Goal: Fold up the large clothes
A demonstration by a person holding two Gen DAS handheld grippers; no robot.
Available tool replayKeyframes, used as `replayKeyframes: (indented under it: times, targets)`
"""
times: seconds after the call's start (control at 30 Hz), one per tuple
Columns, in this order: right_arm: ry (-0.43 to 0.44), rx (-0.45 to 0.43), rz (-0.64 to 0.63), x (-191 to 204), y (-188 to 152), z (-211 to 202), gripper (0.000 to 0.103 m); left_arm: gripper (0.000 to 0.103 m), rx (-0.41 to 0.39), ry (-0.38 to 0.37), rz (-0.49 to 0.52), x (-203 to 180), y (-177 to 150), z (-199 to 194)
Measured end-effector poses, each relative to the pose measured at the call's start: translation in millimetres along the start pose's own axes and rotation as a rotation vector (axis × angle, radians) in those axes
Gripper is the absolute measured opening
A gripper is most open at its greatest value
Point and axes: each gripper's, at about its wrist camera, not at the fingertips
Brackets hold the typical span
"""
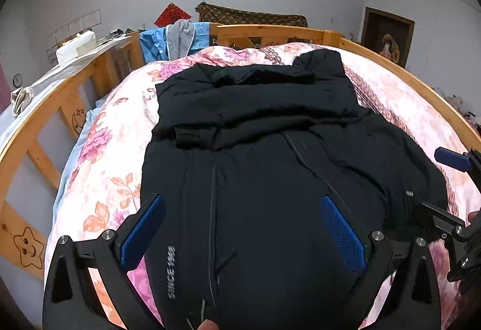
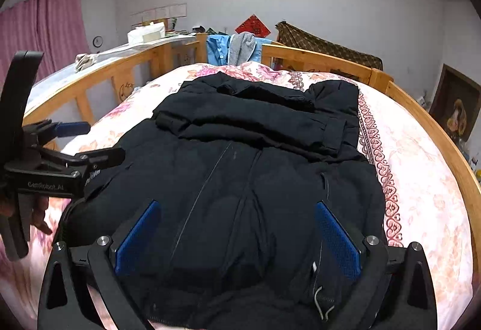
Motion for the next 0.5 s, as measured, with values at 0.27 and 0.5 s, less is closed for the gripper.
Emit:
replayKeyframes:
  times: [0.27, 0.5]
  targets:
    - [0.020, 0.008, -0.097, 9.7, -43.8, -3.8, 0.103, 0.101, 0.049, -0.046, 0.070, -16.1, -37.2, 8.7]
    - [0.033, 0.034, -0.136, 11.9, -70.2, -1.6, 0.103, 0.101, 0.064, -0.035, 0.087, -17.6, -68.4, 11.7]
Point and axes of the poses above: each gripper's, at about its wrist camera, not at the fingertips, and z roughly the way its jaws point, x to its left, y to its top, and after that the axes turned 10 degrees about -y, right-handed
